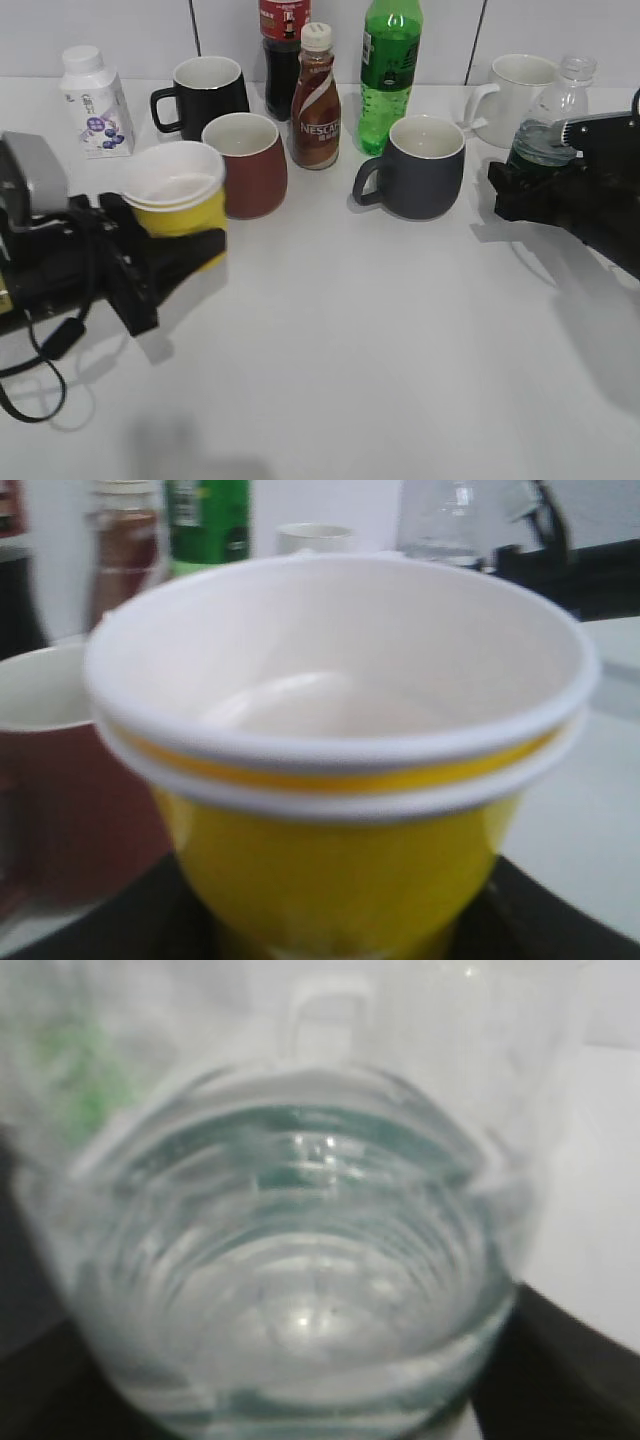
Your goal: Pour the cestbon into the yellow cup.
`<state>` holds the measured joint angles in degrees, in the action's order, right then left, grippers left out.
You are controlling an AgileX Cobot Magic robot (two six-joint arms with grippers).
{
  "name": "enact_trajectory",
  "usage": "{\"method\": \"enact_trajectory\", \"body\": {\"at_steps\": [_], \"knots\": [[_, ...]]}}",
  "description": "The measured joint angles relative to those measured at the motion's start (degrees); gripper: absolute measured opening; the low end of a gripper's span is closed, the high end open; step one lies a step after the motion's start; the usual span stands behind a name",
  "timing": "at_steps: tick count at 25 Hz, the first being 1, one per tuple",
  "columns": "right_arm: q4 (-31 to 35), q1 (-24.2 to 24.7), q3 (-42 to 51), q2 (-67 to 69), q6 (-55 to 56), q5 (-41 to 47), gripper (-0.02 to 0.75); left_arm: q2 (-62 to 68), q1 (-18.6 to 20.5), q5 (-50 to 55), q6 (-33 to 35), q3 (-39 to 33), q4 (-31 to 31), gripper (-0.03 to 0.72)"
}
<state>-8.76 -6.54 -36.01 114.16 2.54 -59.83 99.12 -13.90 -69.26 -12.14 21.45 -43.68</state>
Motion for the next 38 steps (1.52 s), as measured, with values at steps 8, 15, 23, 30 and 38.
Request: {"method": "enact_trajectory", "body": {"at_steps": [8,15,23,30,38], "knots": [[0.0,0.0,0.0,0.4,0.0,-2.0,0.477,1.0,-9.8,1.9,-0.2,3.0,2.6,0.401],[0.1,0.0,8.0,-3.8,-1.4,-6.0,0.477,5.4,-16.4,5.2,-0.2,9.5,2.9,0.401],[-8.2,0.0,15.5,-13.4,-8.2,-6.7,0.477,9.1,-19.9,7.8,-0.6,14.7,3.0,0.401],[-19.9,0.0,11.3,-16.1,-10.0,-6.6,0.477,9.1,-21.4,11.2,-1.5,18.0,3.0,0.401],[-31.6,0.0,1.2,-16.2,-11.7,-1.6,0.477,9.1,-21.6,11.7,-2.2,19.9,3.1,0.401]]}}
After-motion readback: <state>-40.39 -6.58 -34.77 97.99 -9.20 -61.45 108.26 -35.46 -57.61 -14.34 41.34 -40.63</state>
